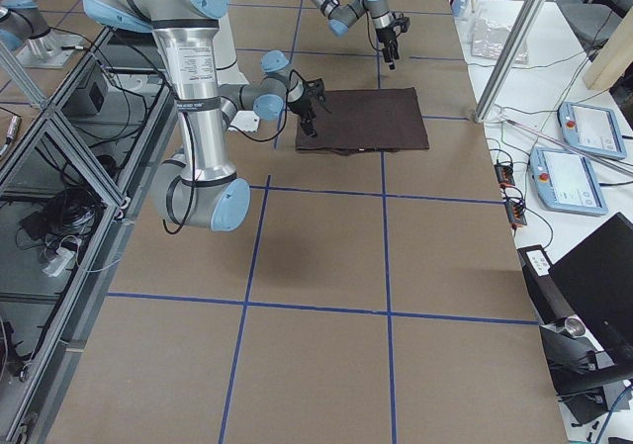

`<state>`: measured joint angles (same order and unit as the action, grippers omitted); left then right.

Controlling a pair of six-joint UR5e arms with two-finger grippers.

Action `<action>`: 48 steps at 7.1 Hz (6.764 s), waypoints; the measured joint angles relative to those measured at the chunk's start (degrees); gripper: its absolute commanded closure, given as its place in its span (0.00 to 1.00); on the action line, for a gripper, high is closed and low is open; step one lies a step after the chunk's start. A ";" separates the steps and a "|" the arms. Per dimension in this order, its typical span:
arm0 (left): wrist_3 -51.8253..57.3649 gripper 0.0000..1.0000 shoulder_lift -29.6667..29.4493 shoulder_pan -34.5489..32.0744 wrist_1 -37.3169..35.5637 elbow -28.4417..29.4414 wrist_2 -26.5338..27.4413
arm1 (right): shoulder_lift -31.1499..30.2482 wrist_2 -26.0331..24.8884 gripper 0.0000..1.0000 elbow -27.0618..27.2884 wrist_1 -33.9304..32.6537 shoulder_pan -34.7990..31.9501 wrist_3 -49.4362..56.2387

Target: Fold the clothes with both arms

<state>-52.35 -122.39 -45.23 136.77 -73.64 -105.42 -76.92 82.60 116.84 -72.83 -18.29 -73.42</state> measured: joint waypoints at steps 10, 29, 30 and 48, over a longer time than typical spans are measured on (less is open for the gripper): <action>-46.86 0.57 11.45 32.57 -19.22 -31.00 15.80 | -2.81 9.39 0.00 -0.10 5.69 -10.25 -4.90; -46.32 1.00 10.95 33.19 -19.25 -31.26 20.29 | 8.73 3.57 0.50 -10.99 -7.69 -4.78 -16.22; -46.12 1.00 10.96 33.18 -19.28 -31.28 20.57 | 8.60 2.76 0.50 -11.09 -7.79 -4.16 -16.21; -45.56 1.00 10.93 32.83 -19.42 -31.91 20.48 | 9.21 0.35 0.23 -10.27 -8.46 1.52 -22.92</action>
<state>-97.92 -111.47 -12.40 117.35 -105.55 -84.94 -67.71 82.95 106.57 -81.29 -16.77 -96.34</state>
